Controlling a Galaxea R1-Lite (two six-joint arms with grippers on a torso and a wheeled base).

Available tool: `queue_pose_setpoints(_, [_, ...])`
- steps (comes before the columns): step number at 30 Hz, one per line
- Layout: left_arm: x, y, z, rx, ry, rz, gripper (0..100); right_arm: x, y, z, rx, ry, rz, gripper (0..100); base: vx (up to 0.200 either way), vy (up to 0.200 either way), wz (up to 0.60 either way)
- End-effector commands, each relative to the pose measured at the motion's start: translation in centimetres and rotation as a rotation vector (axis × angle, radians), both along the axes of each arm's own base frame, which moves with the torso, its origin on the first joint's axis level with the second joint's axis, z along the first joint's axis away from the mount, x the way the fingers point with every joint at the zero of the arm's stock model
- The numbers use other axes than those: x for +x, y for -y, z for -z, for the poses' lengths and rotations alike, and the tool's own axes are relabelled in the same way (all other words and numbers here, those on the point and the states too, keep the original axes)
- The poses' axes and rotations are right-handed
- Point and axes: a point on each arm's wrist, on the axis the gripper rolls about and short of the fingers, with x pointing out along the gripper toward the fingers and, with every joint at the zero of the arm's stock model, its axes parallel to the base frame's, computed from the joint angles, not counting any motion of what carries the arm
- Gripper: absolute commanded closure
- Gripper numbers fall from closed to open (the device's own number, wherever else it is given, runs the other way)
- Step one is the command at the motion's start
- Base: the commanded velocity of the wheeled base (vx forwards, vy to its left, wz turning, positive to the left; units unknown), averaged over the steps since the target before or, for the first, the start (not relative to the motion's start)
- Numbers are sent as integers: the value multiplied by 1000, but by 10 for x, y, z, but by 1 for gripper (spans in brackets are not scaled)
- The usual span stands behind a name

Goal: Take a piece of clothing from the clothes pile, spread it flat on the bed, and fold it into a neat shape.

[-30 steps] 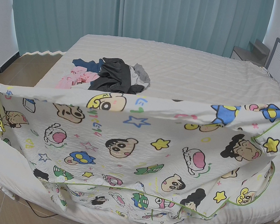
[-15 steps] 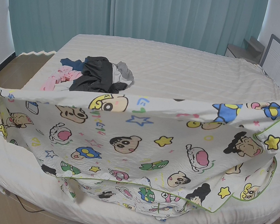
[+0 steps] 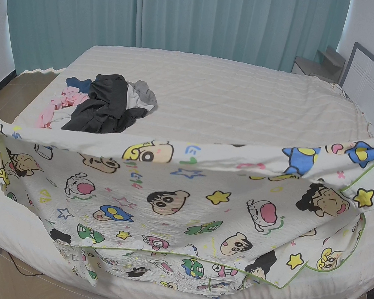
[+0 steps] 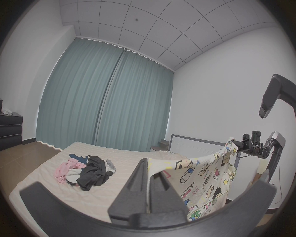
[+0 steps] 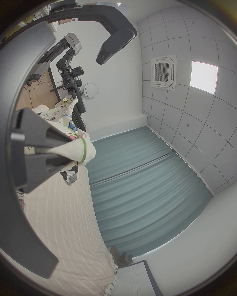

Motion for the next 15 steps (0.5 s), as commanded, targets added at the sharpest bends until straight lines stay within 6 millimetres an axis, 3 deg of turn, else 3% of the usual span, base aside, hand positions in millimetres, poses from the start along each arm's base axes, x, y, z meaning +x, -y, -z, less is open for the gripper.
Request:
queue_pose_setpoints(1, [0,0,0,0,-1,3,100,1,-1,0,-1,-2,0,100,0,-200,0])
queue_pose_setpoints(15, [0,0,0,0,-1,3,100,0,0,-1,2,3,0,100,0,-200,0])
